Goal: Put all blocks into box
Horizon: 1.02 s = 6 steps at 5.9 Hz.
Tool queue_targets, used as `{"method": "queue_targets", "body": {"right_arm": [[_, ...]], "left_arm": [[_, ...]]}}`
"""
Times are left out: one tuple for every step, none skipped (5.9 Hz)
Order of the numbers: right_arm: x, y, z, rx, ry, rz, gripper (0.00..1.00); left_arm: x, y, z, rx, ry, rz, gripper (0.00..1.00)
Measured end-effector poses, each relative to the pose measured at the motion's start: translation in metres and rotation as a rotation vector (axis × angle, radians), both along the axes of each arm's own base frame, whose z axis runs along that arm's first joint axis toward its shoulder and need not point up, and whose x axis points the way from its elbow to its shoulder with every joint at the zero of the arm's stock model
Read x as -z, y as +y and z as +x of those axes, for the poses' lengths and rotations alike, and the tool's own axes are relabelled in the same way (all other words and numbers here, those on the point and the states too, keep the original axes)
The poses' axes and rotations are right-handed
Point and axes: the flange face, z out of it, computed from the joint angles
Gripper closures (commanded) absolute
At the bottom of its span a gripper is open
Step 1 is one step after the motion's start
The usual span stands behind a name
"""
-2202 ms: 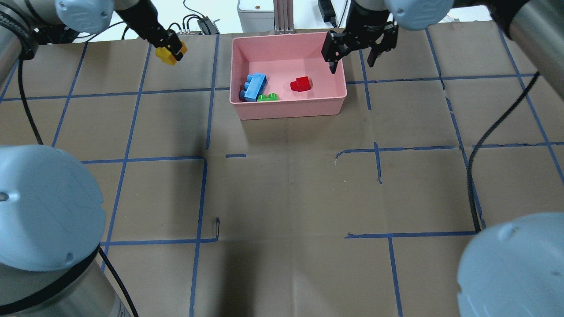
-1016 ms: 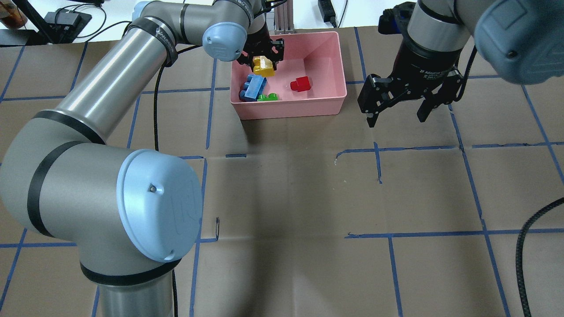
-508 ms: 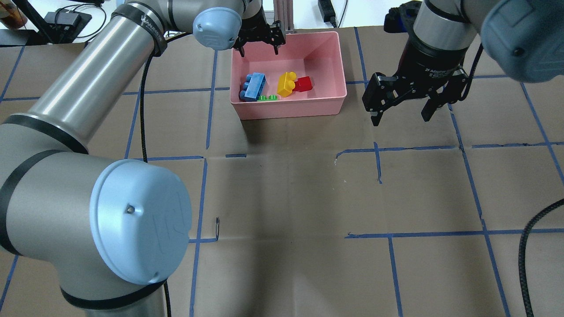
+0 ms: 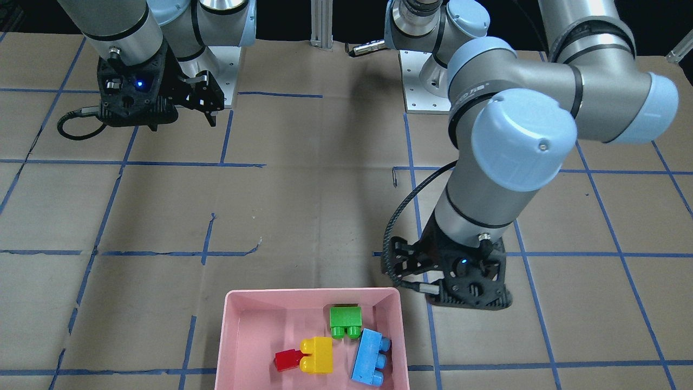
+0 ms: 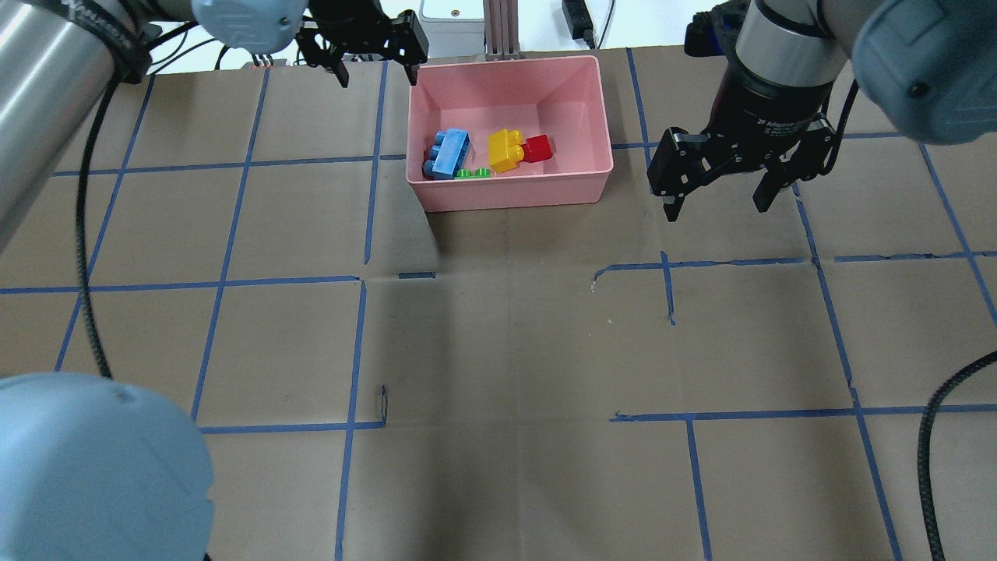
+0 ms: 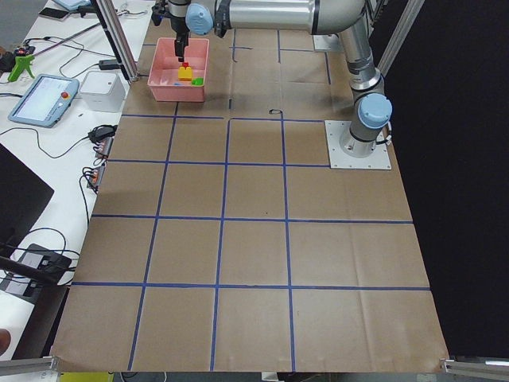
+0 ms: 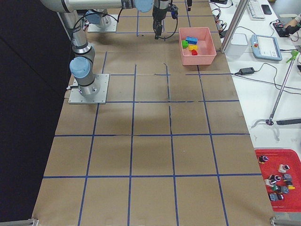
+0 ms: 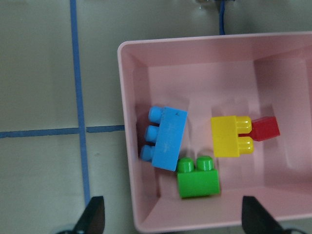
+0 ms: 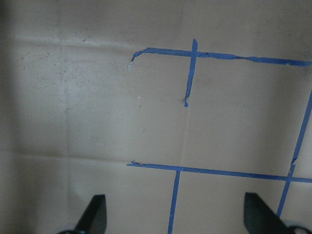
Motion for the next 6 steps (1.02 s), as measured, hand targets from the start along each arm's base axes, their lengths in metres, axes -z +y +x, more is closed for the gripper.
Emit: {"method": "queue_targets", "body": {"right_arm": [[0.0, 0.0, -0.001, 0.001, 0.001, -0.001, 0.0], [0.0, -0.001, -0.002, 0.003, 0.002, -0.001, 0.0], [0.0, -0.001, -0.004, 0.006, 0.002, -0.002, 0.0], [0.0, -0.003, -0.008, 0.015, 0.001, -0.002, 0.0], [0.0, -0.004, -0.013, 0.024, 0.002, -0.001, 0.0], [0.0, -0.005, -0.016, 0.029, 0.003, -0.002, 0.0]], "left_arm": [[-0.015, 0.05, 0.037, 0.001, -0.006, 0.011, 0.01], [-0.029, 0.097, 0.063, 0.001, -0.011, 0.014, 0.01], [-0.044, 0.129, 0.078, -0.004, -0.013, 0.018, 0.01], [-0.061, 0.149, 0.083, -0.014, -0.01, 0.014, 0.01], [-0.073, 0.158, 0.081, -0.033, -0.003, 0.005, 0.01], [-0.074, 0.161, 0.075, -0.045, 0.003, 0.007, 0.01]]}}
